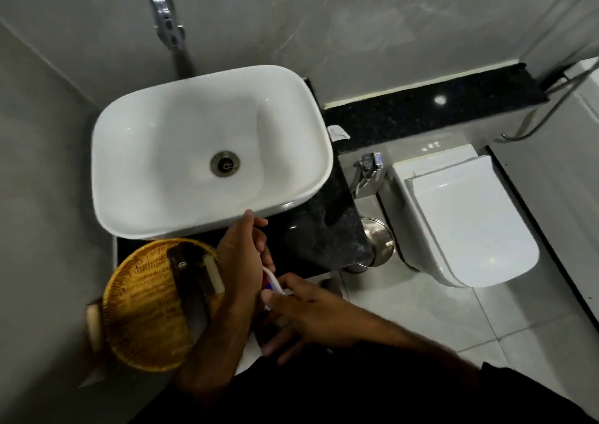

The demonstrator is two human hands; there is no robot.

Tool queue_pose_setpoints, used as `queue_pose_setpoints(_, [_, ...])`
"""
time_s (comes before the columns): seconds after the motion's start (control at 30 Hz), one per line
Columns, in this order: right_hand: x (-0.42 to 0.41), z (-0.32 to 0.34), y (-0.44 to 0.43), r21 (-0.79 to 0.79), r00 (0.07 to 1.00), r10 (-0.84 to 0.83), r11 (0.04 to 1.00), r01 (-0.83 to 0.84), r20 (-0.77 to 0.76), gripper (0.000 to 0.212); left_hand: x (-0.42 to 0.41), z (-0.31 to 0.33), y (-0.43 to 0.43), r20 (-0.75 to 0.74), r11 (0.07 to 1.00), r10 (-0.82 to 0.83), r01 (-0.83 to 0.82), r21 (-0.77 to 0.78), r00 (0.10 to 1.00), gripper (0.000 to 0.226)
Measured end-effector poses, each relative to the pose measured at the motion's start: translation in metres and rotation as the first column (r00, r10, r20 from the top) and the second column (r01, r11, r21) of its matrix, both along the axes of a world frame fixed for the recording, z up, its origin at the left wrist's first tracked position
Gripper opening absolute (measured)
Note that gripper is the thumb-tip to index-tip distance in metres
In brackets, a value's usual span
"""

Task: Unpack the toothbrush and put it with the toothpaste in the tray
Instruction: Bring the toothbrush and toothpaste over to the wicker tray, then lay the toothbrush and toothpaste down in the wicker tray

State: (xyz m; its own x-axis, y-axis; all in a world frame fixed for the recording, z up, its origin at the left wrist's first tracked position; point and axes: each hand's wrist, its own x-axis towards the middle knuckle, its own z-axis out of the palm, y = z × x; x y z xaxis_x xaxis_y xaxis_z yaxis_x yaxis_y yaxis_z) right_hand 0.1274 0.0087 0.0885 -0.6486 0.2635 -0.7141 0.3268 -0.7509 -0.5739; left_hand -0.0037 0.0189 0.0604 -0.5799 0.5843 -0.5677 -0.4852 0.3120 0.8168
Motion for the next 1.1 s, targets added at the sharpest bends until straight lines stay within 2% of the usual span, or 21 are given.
queue_pose_setpoints(0.03, [-0.006, 0.003, -0.004, 0.02, 1.0, 0.007, 1.0, -0.007, -0.029, 0.021, -0.006, 0.005, -0.004, 0.008, 0.998, 0.027, -0.027, 0.053, 1.0, 0.038])
queue_pose_setpoints(0.07, [-0.012, 0.004, -0.007, 0.103, 0.999, 0.036, 0.994, -0.033, -0.028, 0.017, -0.012, 0.011, -0.009, 0.036, 0.994, 0.044, -0.047, 0.103, 0.998, 0.038])
queue_pose_setpoints(0.13, [-0.024, 0.003, -0.016, 0.286, 0.997, 0.075, 0.955, -0.079, 0.028, 0.018, -0.02, 0.019, -0.018, 0.133, 0.98, 0.051, -0.075, 0.183, 0.99, 0.035])
queue_pose_setpoints(0.17, [-0.03, 0.003, -0.021, 0.316, 0.997, 0.073, 0.945, -0.081, 0.037, 0.019, -0.025, 0.022, -0.025, 0.179, 0.975, 0.057, -0.093, 0.203, 0.982, 0.035])
queue_pose_setpoints(0.27, [-0.045, 0.001, -0.034, 0.228, 0.997, -0.017, 0.973, 0.034, -0.076, 0.015, -0.035, 0.026, -0.049, 0.278, 0.98, 0.036, -0.089, 0.18, 0.96, 0.038])
queue_pose_setpoints(0.37, [-0.057, 0.002, -0.041, 0.259, 0.996, -0.017, 0.965, 0.04, -0.089, 0.016, -0.039, 0.019, -0.088, 0.312, 0.996, -0.025, -0.003, 0.088, 0.95, 0.043])
queue_pose_setpoints(0.4, [-0.061, 0.0, -0.043, 0.267, 0.997, -0.008, 0.963, 0.028, -0.077, 0.016, -0.038, 0.015, -0.103, 0.296, 0.998, -0.048, 0.033, 0.058, 0.954, 0.045])
queue_pose_setpoints(0.47, [-0.07, -0.003, -0.046, 0.311, 0.998, 0.064, 0.948, -0.061, 0.003, 0.026, -0.035, 0.008, -0.13, 0.26, 0.999, -0.052, 0.048, 0.021, 0.964, 0.026])
queue_pose_setpoints(0.5, [-0.074, -0.006, -0.049, 0.388, 0.986, 0.148, 0.906, -0.167, 0.079, 0.033, -0.035, 0.006, -0.141, 0.239, 0.999, -0.042, 0.041, 0.008, 0.97, 0.019])
queue_pose_setpoints(0.57, [-0.083, -0.013, -0.057, 0.548, 0.926, 0.305, 0.747, -0.377, 0.222, 0.042, -0.037, 0.003, -0.156, 0.205, 1.0, 0.019, -0.015, -0.022, 0.979, 0.021])
queue_pose_setpoints(0.6, [-0.087, -0.015, -0.061, 0.596, 0.906, 0.341, 0.682, -0.423, 0.252, 0.043, -0.039, 0.002, -0.162, 0.19, 0.999, 0.049, -0.045, -0.023, 0.981, 0.02])
queue_pose_setpoints(0.67, [-0.094, -0.019, -0.067, 0.635, 0.904, 0.357, 0.648, -0.42, 0.234, 0.039, -0.044, -0.002, -0.168, 0.178, 0.995, 0.097, -0.093, -0.029, 0.979, 0.019])
queue_pose_setpoints(0.73, [-0.101, -0.022, -0.073, 0.603, 0.906, 0.352, 0.678, -0.419, 0.234, 0.032, -0.051, -0.006, -0.175, 0.192, 0.984, 0.178, -0.173, -0.043, 0.965, 0.021])
queue_pose_setpoints(0.87, [-0.106, -0.031, -0.073, 0.487, 0.88, 0.283, 0.747, -0.452, 0.383, 0.049, -0.078, -0.025, -0.186, 0.126, 0.939, 0.338, -0.324, -0.117, 0.933, 0.023])
queue_pose_setpoints(0.97, [-0.111, -0.042, -0.074, 0.487, 0.896, 0.199, 0.782, -0.389, 0.396, 0.052, -0.105, -0.045, -0.192, -0.082, 0.938, 0.241, -0.253, -0.237, 0.967, 0.022])
queue_pose_setpoints(1.03, [-0.118, -0.05, -0.078, 0.457, 0.904, 0.203, 0.808, -0.372, 0.377, 0.043, -0.12, -0.057, -0.193, -0.197, 0.935, 0.12, -0.178, -0.307, 0.973, 0.018])
queue_pose_setpoints(1.1, [-0.128, -0.058, -0.083, 0.41, 0.915, 0.197, 0.846, -0.34, 0.352, 0.029, -0.132, -0.064, -0.19, -0.285, 0.917, 0.048, -0.156, -0.368, 0.957, 0.028])
